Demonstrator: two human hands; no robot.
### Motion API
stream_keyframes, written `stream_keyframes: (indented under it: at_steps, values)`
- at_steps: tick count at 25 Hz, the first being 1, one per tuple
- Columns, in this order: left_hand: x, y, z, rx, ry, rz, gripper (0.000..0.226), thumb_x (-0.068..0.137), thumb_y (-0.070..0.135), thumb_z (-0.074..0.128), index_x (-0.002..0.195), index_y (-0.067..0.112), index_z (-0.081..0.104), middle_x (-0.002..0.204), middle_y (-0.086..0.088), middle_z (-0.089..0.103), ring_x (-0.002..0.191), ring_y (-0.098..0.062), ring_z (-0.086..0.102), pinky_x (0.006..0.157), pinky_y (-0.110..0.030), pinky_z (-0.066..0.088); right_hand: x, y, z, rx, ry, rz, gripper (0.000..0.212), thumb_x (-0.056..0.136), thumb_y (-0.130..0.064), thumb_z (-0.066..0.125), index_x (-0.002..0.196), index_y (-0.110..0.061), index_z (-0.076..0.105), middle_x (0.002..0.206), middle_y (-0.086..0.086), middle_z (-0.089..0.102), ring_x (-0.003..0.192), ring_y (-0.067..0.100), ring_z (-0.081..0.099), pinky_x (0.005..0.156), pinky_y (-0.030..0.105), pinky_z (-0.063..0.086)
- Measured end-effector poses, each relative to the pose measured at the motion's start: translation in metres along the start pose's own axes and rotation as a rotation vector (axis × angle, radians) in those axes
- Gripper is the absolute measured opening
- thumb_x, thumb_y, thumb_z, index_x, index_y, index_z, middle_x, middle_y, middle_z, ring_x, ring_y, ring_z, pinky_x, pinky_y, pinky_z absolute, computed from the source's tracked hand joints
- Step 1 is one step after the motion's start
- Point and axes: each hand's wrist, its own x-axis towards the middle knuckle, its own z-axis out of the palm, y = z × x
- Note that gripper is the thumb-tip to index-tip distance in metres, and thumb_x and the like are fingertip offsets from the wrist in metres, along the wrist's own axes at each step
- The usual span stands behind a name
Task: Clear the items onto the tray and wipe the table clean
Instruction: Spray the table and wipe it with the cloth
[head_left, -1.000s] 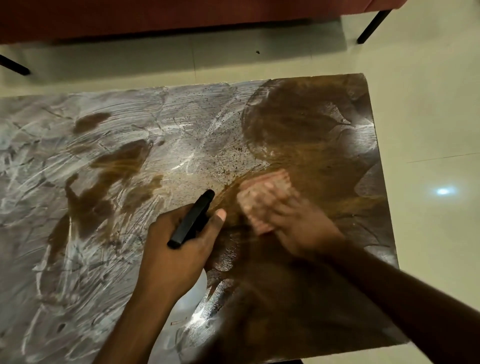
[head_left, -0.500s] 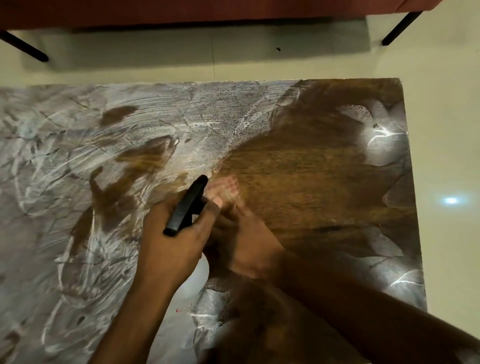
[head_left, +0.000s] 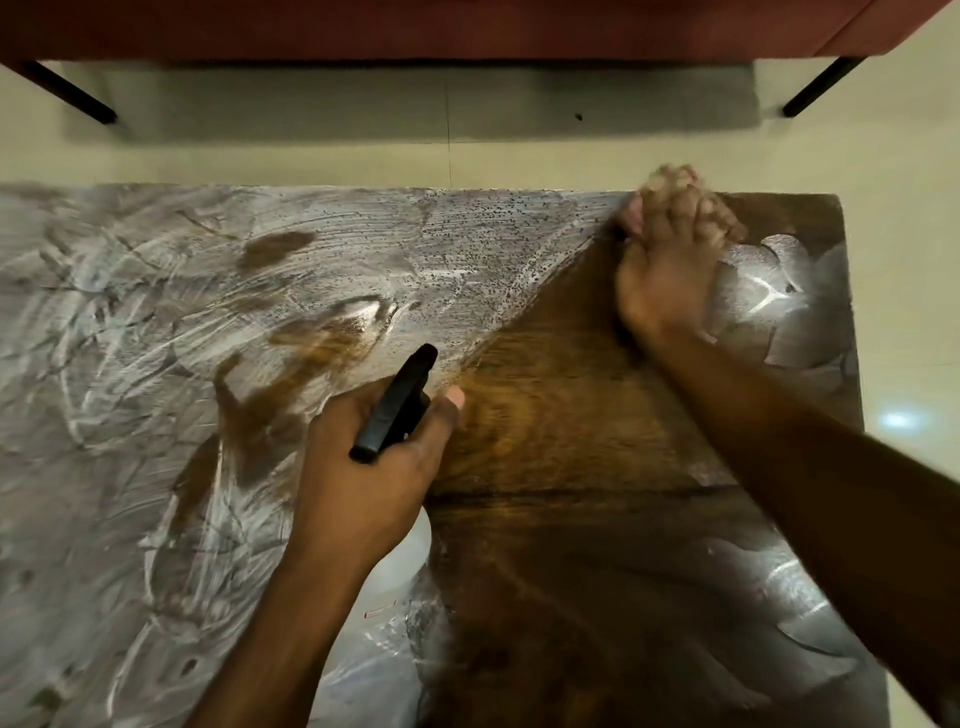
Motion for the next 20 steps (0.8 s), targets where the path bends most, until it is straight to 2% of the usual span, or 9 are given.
stream_keyframes:
  at_steps: [3, 6, 7, 9, 11, 14, 16, 18, 20]
  values:
    - [0.008, 0.005, -0.002, 0.0, -0.005, -0.003, 0.047, 0.084, 0.063, 0.075, 0.082, 0.017, 0.062, 0.059, -0.017, 0.055, 0.04, -0.016, 0.047, 0.049, -0.036, 0.043, -0.087, -0.055, 0.041, -0.116, -0.174, -0.472, 0.068, 0.1, -0.034, 0.026, 0.168, -0.029, 0.028, 0.18, 0.005, 0.018, 0.167, 0.033, 0.007, 0.135, 0.058, 0.003]
    - [0.013, 0.01, -0.007, -0.001, 0.019, 0.012, 0.022, 0.083, 0.056, 0.074, 0.088, 0.035, 0.068, 0.061, -0.005, 0.065, 0.039, -0.009, 0.051, 0.05, -0.034, 0.046, -0.146, -0.049, 0.056, -0.314, -0.488, -1.121, 0.065, 0.099, -0.046, 0.033, 0.164, -0.038, 0.031, 0.176, 0.001, 0.029, 0.166, 0.033, 0.013, 0.131, 0.061, 0.022]
    - [0.015, 0.011, -0.009, 0.0, 0.02, 0.015, 0.02, 0.081, 0.057, 0.073, 0.089, 0.04, 0.07, 0.063, -0.004, 0.067, 0.039, -0.009, 0.052, 0.05, -0.035, 0.047, -0.134, -0.038, 0.051, -0.324, -0.535, -1.237, 0.063, 0.101, -0.048, 0.034, 0.163, -0.042, 0.027, 0.176, -0.002, 0.03, 0.166, 0.032, 0.017, 0.13, 0.059, 0.025]
    - [0.016, 0.01, -0.013, 0.008, 0.007, 0.017, 0.022, 0.081, 0.062, 0.073, 0.088, 0.041, 0.071, 0.065, -0.01, 0.068, 0.04, -0.017, 0.054, 0.05, -0.043, 0.05, -0.087, -0.015, 0.04, -0.305, -0.503, -1.155, 0.063, 0.105, -0.05, 0.027, 0.167, -0.043, 0.014, 0.178, -0.006, 0.018, 0.167, 0.026, 0.009, 0.134, 0.055, 0.017]
    - [0.017, 0.009, -0.018, 0.006, 0.004, 0.016, 0.021, 0.084, 0.064, 0.075, 0.085, 0.043, 0.072, 0.067, -0.01, 0.068, 0.042, -0.018, 0.055, 0.053, -0.049, 0.054, -0.031, 0.005, 0.023, -0.266, -0.355, -0.813, 0.065, 0.106, -0.048, 0.025, 0.168, -0.041, 0.004, 0.18, -0.005, 0.008, 0.167, 0.025, 0.0, 0.136, 0.055, 0.012]
    - [0.016, 0.006, -0.027, -0.015, 0.007, 0.017, 0.013, 0.086, 0.062, 0.077, 0.083, 0.051, 0.071, 0.068, -0.002, 0.07, 0.044, -0.007, 0.056, 0.056, -0.042, 0.053, 0.018, 0.004, -0.003, -0.032, -0.119, -0.268, 0.068, 0.106, -0.038, 0.034, 0.17, -0.036, 0.01, 0.181, 0.004, 0.01, 0.167, 0.034, 0.002, 0.134, 0.059, 0.012]
    - [0.015, 0.004, -0.03, -0.022, 0.013, 0.016, 0.01, 0.087, 0.06, 0.078, 0.083, 0.054, 0.07, 0.07, 0.0, 0.071, 0.045, -0.005, 0.057, 0.058, -0.037, 0.051, 0.012, -0.037, 0.006, 0.039, -0.058, -0.032, 0.066, 0.109, -0.034, 0.038, 0.172, -0.031, 0.017, 0.181, 0.006, 0.01, 0.167, 0.038, 0.004, 0.134, 0.059, 0.011]
    - [0.014, 0.003, -0.035, -0.024, 0.022, 0.015, 0.01, 0.088, 0.057, 0.077, 0.082, 0.055, 0.069, 0.071, 0.002, 0.072, 0.045, -0.005, 0.058, 0.06, -0.036, 0.05, -0.02, -0.088, 0.03, -0.021, -0.087, -0.121, 0.065, 0.11, -0.032, 0.039, 0.171, -0.029, 0.019, 0.181, 0.007, 0.011, 0.166, 0.039, 0.009, 0.134, 0.059, 0.011]
    - [0.013, 0.001, -0.039, -0.01, 0.013, 0.019, 0.015, 0.09, 0.054, 0.076, 0.079, 0.06, 0.067, 0.068, 0.002, 0.071, 0.044, -0.005, 0.057, 0.056, -0.032, 0.048, -0.066, -0.132, 0.053, -0.072, -0.222, -0.496, 0.069, 0.105, -0.03, 0.045, 0.169, -0.032, 0.02, 0.18, 0.005, 0.013, 0.167, 0.037, 0.007, 0.134, 0.062, 0.009]
